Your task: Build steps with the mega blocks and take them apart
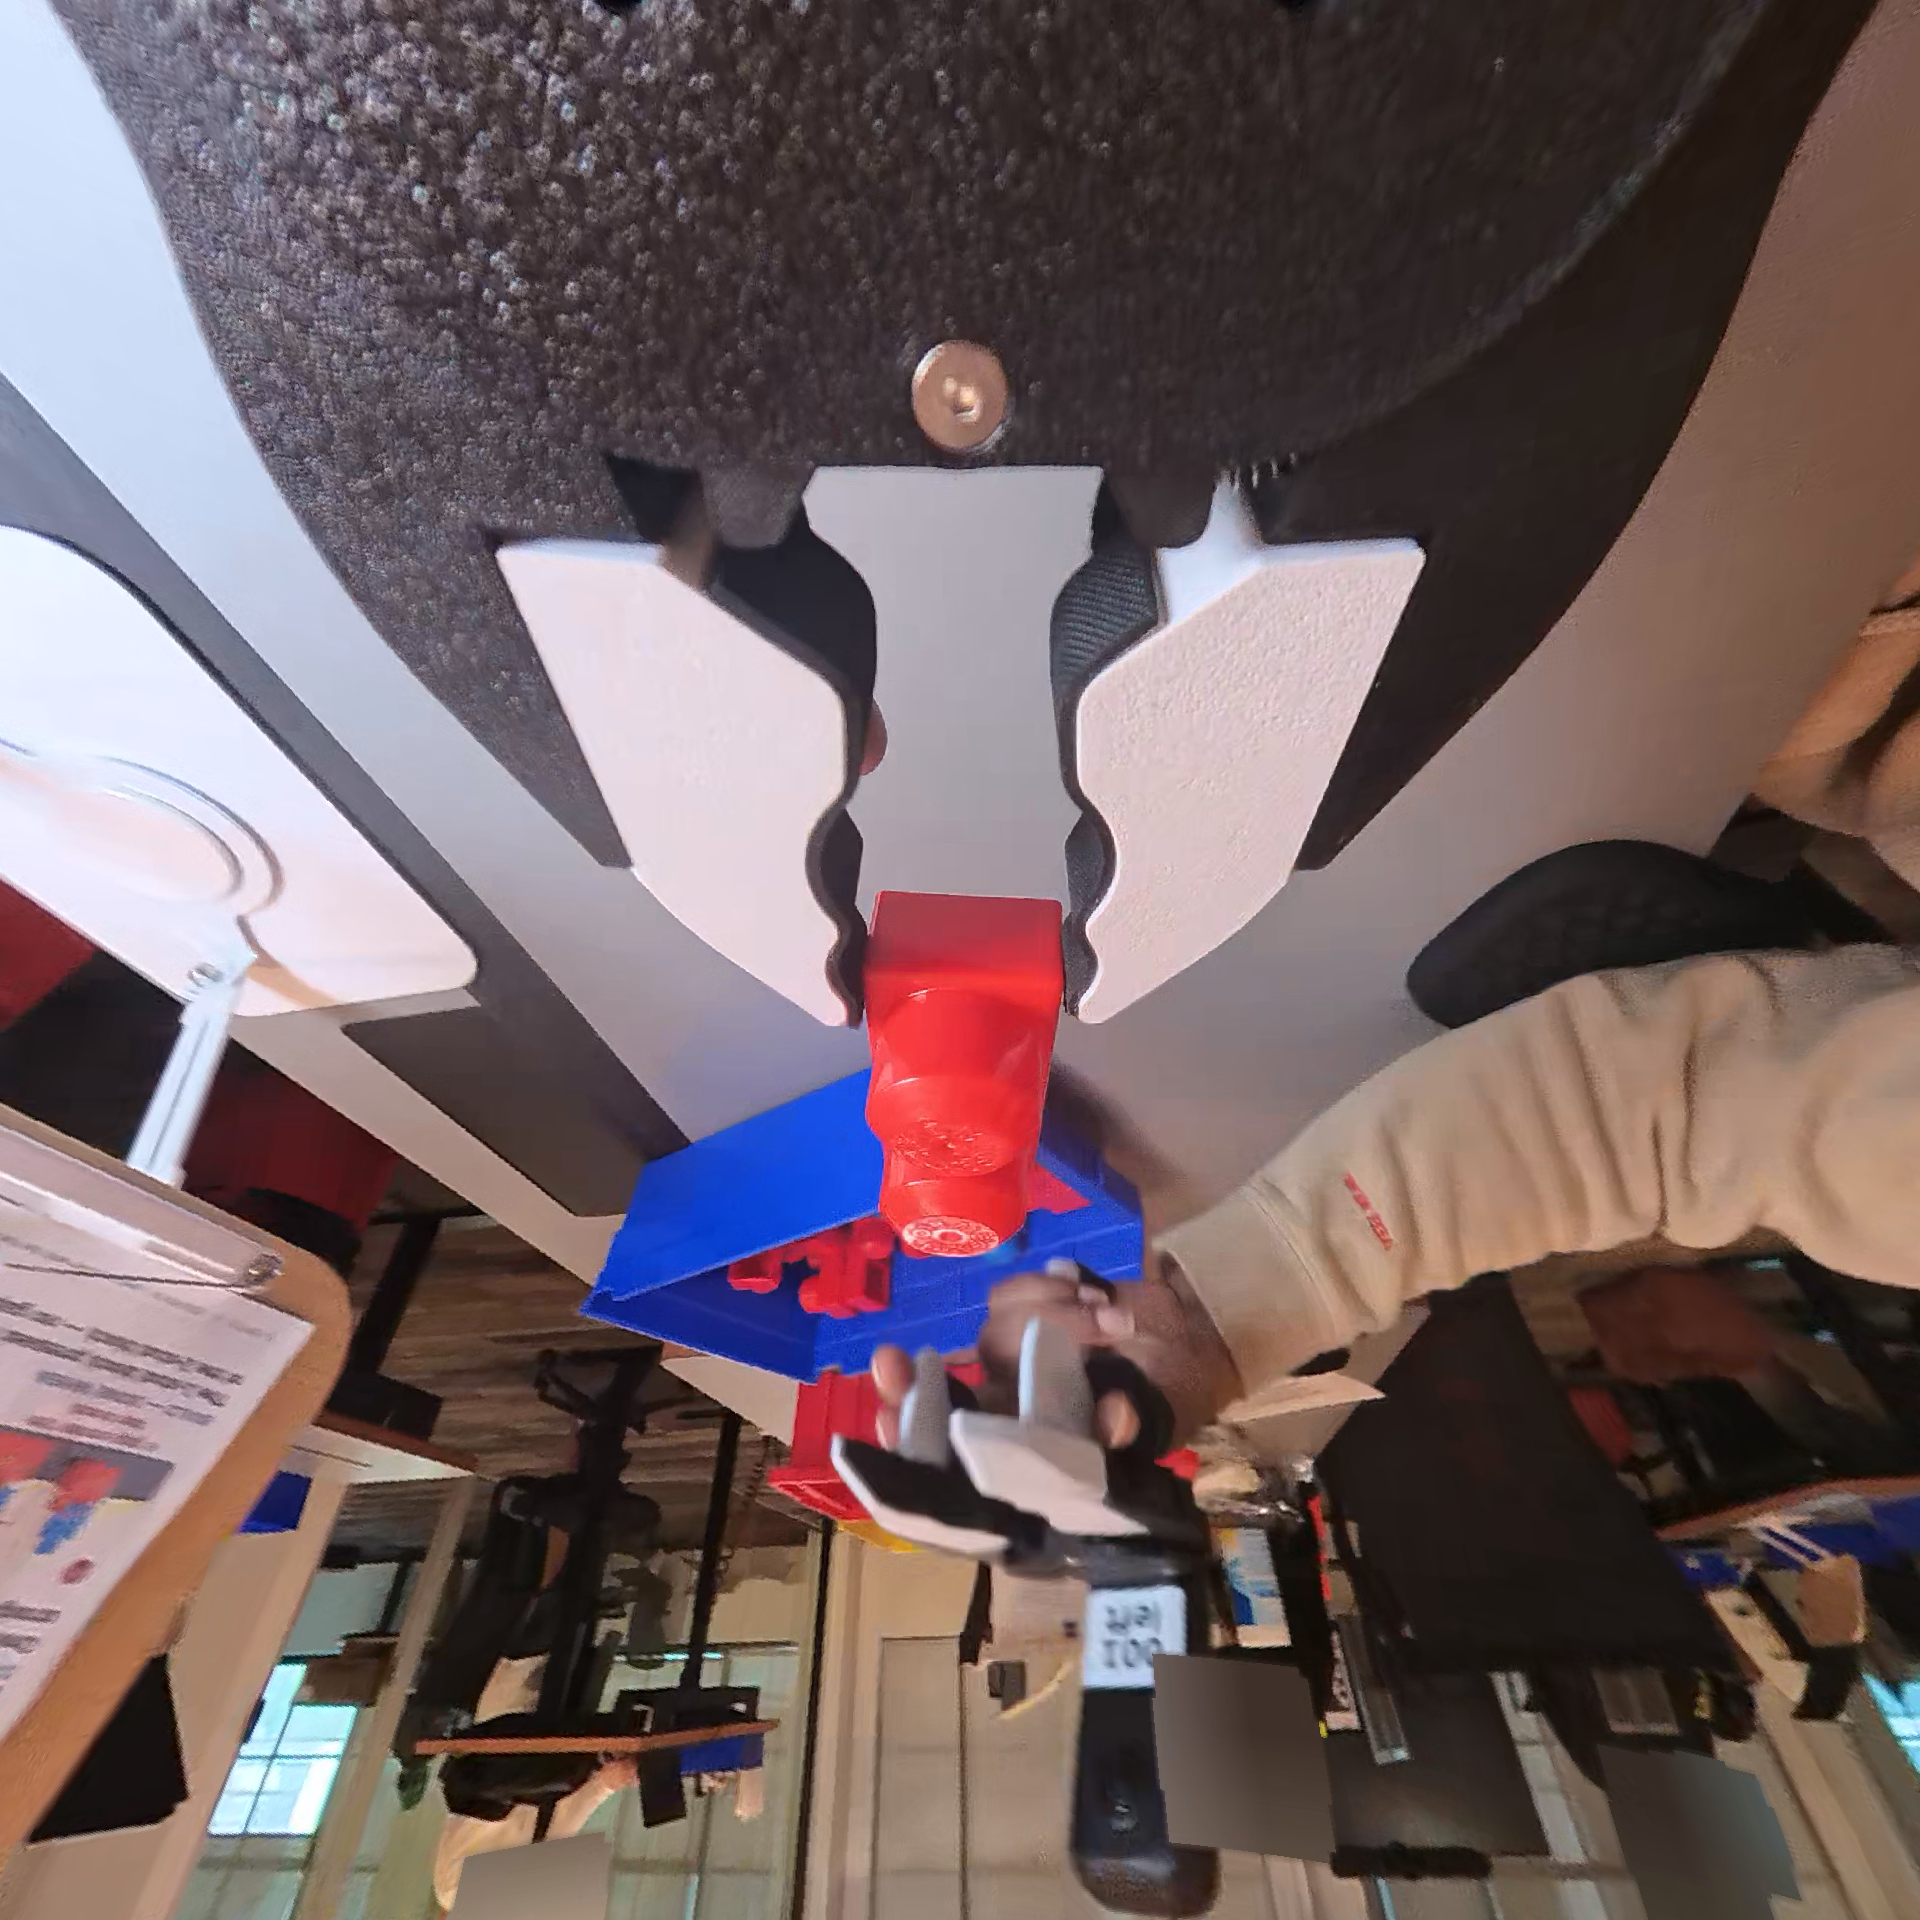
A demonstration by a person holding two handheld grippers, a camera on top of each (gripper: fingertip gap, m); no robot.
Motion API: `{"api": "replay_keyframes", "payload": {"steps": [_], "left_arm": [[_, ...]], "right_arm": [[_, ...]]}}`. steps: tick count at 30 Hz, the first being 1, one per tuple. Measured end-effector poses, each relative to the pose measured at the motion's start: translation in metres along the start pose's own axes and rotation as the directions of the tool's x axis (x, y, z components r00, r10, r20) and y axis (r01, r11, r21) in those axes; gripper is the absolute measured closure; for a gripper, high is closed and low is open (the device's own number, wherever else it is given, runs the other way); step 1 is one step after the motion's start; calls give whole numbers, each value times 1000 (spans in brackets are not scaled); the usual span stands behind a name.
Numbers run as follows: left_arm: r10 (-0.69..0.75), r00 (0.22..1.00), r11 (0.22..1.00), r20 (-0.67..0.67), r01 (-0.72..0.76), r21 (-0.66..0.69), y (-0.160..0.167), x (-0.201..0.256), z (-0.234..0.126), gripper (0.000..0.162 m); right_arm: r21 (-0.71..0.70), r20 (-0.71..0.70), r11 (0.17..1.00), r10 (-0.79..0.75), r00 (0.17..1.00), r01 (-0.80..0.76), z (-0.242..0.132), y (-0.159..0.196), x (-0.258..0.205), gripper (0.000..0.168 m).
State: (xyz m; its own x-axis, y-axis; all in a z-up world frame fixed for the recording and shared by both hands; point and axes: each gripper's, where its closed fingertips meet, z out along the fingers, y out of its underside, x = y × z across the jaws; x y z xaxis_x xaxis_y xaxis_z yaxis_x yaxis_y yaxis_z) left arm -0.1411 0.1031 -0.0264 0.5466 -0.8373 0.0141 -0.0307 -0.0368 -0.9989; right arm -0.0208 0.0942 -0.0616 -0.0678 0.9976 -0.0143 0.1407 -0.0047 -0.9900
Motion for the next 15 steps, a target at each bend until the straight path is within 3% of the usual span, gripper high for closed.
{"api": "replay_keyframes", "payload": {"steps": [2,4,5,9,12,15], "left_arm": [[9,955,998,298,12,-68,2,-55,-49,130],[-6,792,980,611,127,-154,24,-112,-108,139],[-17,716,958,698,212,-194,43,-129,-132,138],[53,555,809,830,464,-362,116,-159,-187,125],[115,490,657,864,615,-436,163,-163,-208,115],[108,455,584,884,691,-427,187,-164,-215,110]], "right_arm": [[8,-24,1000,26,999,-25,-5,2,9,132],[8,-38,999,41,998,-41,-4,7,15,132],[-1,-43,999,45,998,-45,-2,10,17,132],[-64,-47,997,39,998,-42,8,28,17,132],[-92,-44,995,33,998,-37,11,34,16,132],[-95,-43,994,42,998,-46,11,35,17,132]]}}
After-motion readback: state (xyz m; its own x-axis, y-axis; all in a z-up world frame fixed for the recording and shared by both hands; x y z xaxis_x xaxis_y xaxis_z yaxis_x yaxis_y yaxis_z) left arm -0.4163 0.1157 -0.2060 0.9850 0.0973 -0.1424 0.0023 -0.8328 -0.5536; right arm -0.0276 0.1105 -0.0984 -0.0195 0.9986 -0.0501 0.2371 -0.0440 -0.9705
